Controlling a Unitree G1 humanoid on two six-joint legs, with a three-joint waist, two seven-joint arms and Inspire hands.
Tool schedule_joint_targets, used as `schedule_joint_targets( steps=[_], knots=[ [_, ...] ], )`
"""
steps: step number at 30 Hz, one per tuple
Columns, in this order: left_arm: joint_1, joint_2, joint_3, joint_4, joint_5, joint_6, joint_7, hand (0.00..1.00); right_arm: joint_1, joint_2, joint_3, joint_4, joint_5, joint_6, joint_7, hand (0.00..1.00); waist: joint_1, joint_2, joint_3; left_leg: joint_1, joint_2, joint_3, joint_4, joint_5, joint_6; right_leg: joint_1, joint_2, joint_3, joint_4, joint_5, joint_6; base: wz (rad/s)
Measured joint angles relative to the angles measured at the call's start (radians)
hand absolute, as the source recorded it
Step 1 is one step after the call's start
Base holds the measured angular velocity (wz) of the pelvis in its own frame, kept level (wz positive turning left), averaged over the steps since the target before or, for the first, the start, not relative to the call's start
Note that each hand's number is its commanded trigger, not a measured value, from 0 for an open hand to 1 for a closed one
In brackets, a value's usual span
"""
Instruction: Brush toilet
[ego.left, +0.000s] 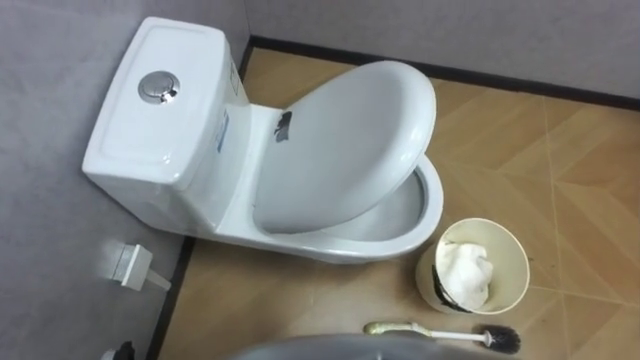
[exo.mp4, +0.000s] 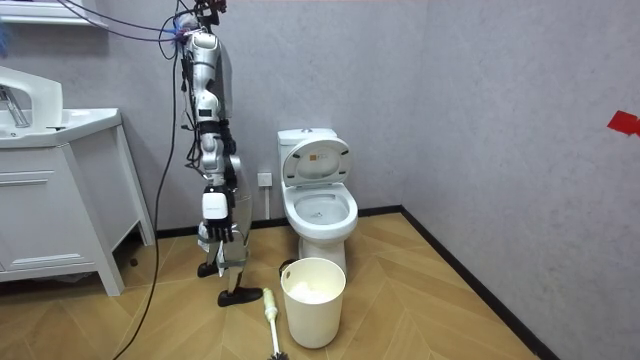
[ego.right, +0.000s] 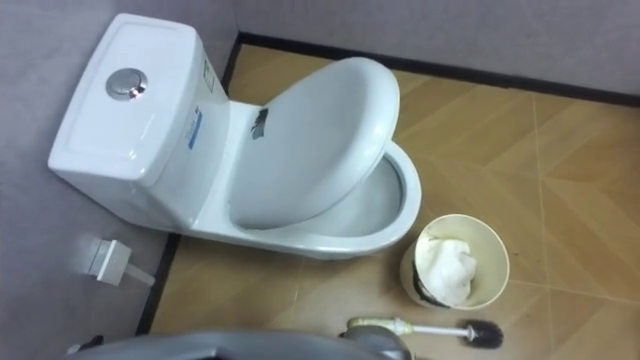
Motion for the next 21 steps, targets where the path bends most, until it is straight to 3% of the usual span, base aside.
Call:
schedule_joint_targets(
  steps=[10,21],
  knots=[
    [-0.029,-0.021,-0.051,0.014,0.000,0.023,0.000,0.00,0.038,0.025,0.014,-0.017,-0.294,0.078,0.001,0.00,-0.028,0.019,-0.0045,0.016,0.009,0.039,-0.022,-0.003,-0.006,-0.030,0.018,0.040,0.038,0.000,-0.002,-0.11],
    [-0.033,-0.022,-0.096,0.017,-0.001,0.038,0.000,0.00,0.058,0.037,0.013,-0.026,-0.327,0.122,0.015,0.00,-0.057,0.035,-0.0023,0.039,0.020,0.066,-0.022,-0.013,-0.012,-0.031,0.037,0.064,0.056,0.005,-0.016,-0.10]
  ],
)
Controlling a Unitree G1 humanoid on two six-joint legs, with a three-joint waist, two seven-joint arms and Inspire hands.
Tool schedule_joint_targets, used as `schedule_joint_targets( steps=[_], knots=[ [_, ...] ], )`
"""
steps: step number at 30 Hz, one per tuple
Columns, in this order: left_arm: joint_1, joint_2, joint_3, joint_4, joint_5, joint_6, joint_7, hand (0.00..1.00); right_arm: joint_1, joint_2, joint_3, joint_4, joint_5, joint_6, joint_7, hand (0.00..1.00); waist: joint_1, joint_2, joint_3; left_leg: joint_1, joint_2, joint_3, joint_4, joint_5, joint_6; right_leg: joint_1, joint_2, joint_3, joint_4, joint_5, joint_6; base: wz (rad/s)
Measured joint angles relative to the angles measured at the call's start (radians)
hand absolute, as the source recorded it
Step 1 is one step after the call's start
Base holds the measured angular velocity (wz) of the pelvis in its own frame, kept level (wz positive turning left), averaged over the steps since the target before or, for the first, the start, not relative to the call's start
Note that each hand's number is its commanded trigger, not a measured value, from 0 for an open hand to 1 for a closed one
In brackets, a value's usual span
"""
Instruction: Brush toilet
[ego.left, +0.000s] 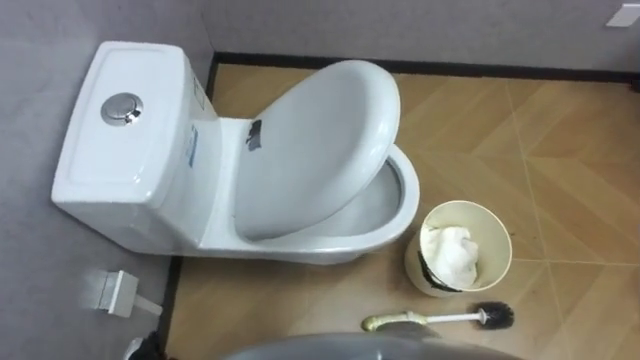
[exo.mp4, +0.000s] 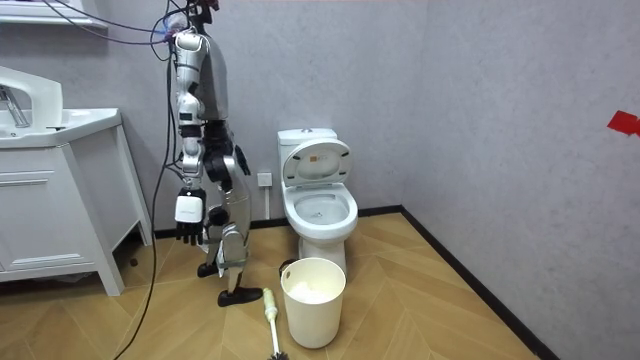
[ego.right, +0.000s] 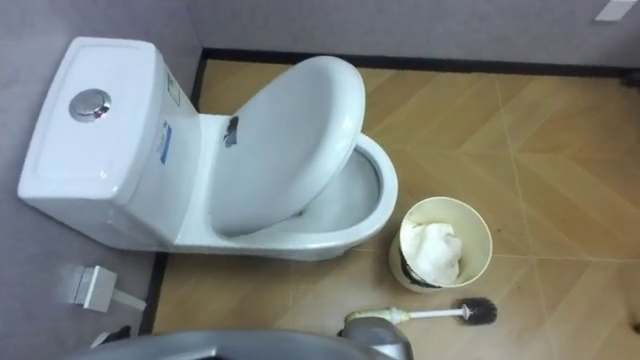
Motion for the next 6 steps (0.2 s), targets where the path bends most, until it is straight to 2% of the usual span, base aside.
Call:
schedule_joint_targets(
  steps=[6],
  knots=[
    [-0.011,0.000,-0.012,0.000,0.000,0.008,0.000,0.00,-0.001,0.000,0.000,-0.002,0.000,0.007,0.000,0.00,-0.005,0.002,0.0004,0.010,-0.002,0.015,0.000,-0.001,0.000,-0.006,0.003,0.021,0.014,0.000,0.000,-0.09]
  ],
)
